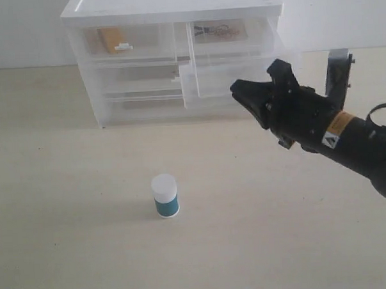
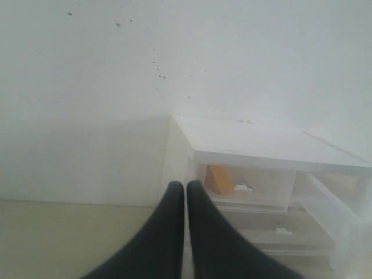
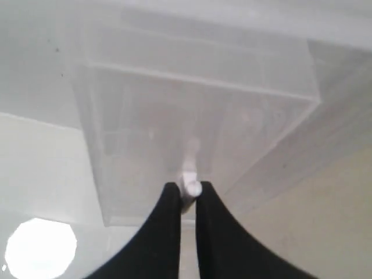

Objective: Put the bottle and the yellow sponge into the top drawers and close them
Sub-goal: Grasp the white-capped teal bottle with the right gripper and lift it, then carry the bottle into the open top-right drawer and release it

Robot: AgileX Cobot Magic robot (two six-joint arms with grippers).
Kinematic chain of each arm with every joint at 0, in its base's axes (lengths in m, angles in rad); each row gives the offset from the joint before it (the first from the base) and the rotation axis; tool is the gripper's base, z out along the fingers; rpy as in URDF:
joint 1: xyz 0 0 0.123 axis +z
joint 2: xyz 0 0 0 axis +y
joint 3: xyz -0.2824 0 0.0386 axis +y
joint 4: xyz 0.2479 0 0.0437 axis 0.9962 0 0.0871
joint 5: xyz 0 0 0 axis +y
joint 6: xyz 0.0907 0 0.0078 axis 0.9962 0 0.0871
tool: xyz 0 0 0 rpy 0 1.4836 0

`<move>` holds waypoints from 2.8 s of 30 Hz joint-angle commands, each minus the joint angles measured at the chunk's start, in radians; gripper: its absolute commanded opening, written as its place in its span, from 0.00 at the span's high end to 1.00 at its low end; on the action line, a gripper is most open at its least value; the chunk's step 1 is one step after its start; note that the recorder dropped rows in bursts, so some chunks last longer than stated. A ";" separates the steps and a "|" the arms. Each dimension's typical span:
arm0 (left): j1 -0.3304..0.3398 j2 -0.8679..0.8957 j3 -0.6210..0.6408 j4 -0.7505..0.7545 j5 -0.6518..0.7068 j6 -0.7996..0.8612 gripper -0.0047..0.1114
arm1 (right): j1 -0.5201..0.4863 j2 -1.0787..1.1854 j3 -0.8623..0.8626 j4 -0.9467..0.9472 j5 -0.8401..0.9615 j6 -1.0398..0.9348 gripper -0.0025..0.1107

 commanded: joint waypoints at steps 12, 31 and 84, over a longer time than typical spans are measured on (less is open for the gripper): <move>0.004 -0.006 0.005 -0.004 -0.002 0.003 0.93 | 0.090 -0.065 0.070 -0.520 0.178 -0.458 0.21; 0.004 -0.006 0.005 -0.004 -0.014 0.005 0.93 | 0.410 0.030 -0.292 -0.521 0.915 -0.619 0.29; 0.004 -0.006 0.005 -0.004 -0.018 0.014 0.93 | 0.575 -0.252 -0.408 -1.238 2.081 -0.806 0.62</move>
